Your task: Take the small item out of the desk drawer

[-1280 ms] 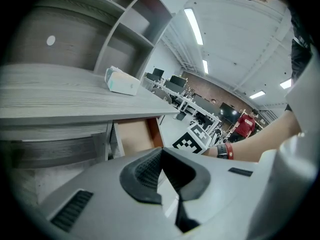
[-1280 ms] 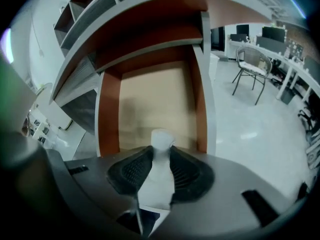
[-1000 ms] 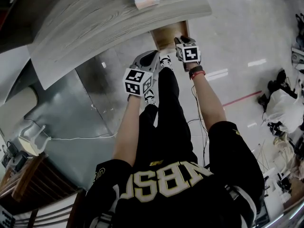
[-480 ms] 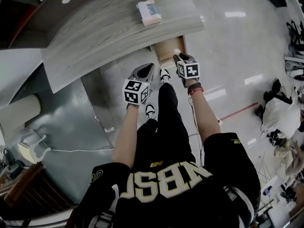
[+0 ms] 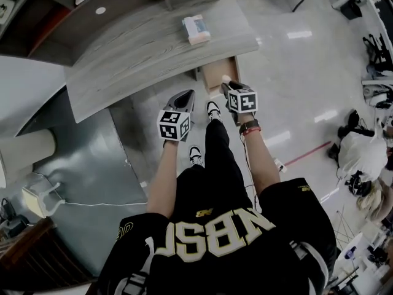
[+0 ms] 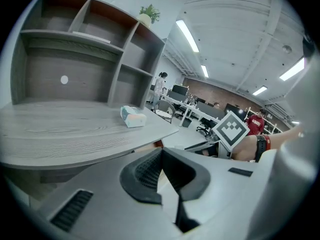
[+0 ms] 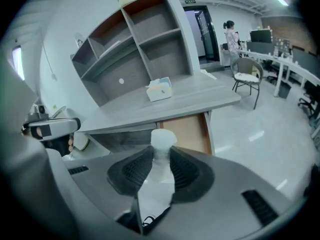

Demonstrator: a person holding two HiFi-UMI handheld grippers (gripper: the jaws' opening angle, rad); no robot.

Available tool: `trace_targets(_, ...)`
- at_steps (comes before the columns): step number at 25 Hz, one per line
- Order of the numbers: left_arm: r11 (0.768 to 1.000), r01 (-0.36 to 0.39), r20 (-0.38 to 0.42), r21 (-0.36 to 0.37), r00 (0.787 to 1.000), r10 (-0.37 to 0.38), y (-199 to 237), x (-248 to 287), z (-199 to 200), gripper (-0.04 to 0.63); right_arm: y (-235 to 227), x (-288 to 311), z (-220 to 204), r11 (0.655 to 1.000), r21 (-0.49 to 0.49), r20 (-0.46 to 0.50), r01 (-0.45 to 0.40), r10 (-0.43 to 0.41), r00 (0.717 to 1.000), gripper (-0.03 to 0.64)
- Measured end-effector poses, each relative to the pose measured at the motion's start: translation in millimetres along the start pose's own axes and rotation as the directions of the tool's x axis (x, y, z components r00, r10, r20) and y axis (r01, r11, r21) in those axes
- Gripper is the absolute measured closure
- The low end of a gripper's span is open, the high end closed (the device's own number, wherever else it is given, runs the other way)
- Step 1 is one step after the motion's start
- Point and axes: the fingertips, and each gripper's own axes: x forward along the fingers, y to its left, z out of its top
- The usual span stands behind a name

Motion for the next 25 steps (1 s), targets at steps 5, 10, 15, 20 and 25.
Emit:
trace_targets(5, 1.000, -0.017, 0.029, 0.017, 0.999, 0.016, -6, -20, 12, 0.581, 21, -25, 10, 1.000, 0.007, 0.040, -0.021, 0.021, 0.999, 0.502)
trace_targets(10, 0.999, -0.042, 0.067, 0.033, 0.997, 0.040, -8, -44, 23, 0.581, 47, -54, 23, 0.999, -0.010, 0.087, -0.052, 0.052, 0.995, 0.500)
trace_targets(15, 0.998, -0.061, 0.127, 0.034, 0.990, 0.057, -12, -67, 38, 0.581, 68, -76, 33, 0.997, -0.039, 0.142, -0.065, 0.070, 0.987, 0.500)
trace_targets(20, 0.996, -0.069, 0.184, 0.062, 0.981, 0.056, -18, -87, 60, 0.581, 87, -101, 49, 0.996, -0.067, 0.209, -0.063, 0.075, 0.975, 0.500)
trace_targets(25, 0.993, -0.084, 0.230, 0.084, 0.971, 0.063, -23, -108, 77, 0.581, 109, -136, 62, 0.995, -0.072, 0.274, -0.067, 0.085, 0.958, 0.500)
